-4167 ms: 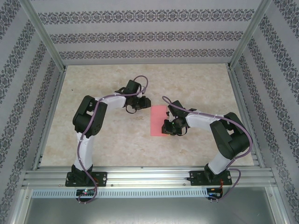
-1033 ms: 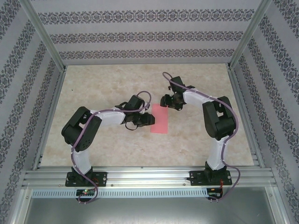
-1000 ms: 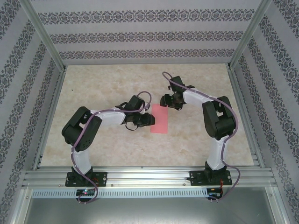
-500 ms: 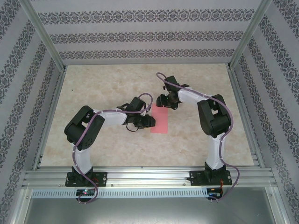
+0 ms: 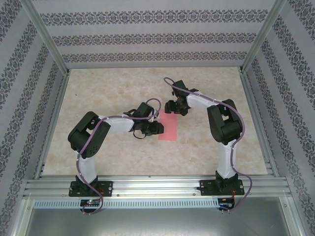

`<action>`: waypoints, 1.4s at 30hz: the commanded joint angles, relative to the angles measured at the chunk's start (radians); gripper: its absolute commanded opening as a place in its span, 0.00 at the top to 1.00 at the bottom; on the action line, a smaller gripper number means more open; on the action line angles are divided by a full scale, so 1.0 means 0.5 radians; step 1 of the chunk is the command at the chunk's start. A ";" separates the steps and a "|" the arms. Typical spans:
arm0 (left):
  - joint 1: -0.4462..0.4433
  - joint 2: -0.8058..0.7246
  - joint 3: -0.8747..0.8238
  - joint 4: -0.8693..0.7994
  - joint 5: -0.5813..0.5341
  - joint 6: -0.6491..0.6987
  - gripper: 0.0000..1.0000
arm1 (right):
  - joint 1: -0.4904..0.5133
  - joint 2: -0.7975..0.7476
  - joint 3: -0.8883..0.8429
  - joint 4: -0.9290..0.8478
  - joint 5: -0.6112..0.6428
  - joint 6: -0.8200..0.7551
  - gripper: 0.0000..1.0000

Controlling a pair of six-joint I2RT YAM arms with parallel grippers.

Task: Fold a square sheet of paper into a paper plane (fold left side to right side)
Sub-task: Fold the triangle a second time at the center of the table.

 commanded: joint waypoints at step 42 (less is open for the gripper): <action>-0.060 0.098 0.014 0.005 -0.023 0.002 0.65 | 0.091 -0.158 -0.010 -0.065 -0.009 -0.038 0.43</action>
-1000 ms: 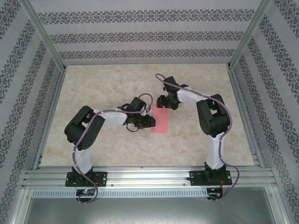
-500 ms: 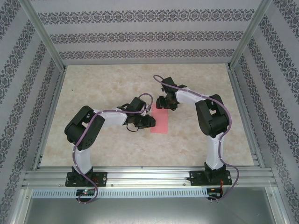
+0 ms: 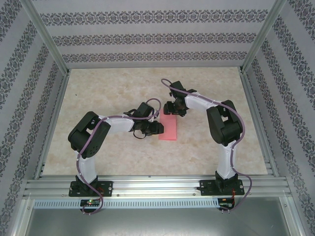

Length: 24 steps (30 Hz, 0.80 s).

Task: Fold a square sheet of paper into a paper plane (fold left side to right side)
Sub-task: Fold the triangle a second time at the center of the table.

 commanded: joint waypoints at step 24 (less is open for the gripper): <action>-0.063 0.107 0.025 -0.005 -0.017 0.002 0.65 | 0.024 -0.209 -0.035 -0.074 -0.103 -0.013 0.42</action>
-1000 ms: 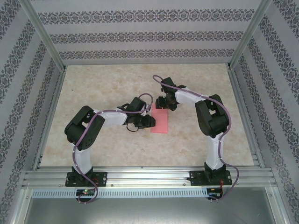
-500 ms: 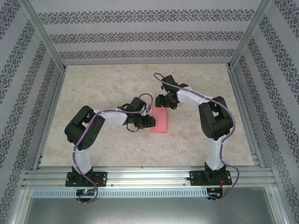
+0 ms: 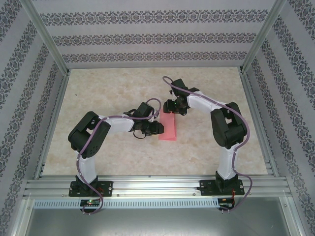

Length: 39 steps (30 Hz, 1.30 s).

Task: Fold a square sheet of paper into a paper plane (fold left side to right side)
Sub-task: Fold the triangle a second time at the center of the table.

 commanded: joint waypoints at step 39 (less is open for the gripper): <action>-0.071 0.086 -0.005 0.067 0.008 -0.008 0.65 | -0.111 -0.376 -0.786 0.619 -0.589 0.478 0.53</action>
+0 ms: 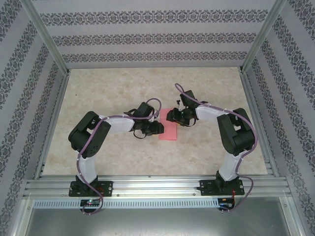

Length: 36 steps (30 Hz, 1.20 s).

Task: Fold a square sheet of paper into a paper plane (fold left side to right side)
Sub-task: Fold the triangle a second time at the center of the table.

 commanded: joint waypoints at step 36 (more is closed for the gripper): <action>-0.616 -0.353 0.197 -0.365 -0.933 0.904 0.28 | -0.191 -0.009 0.134 -0.084 -0.411 0.135 0.73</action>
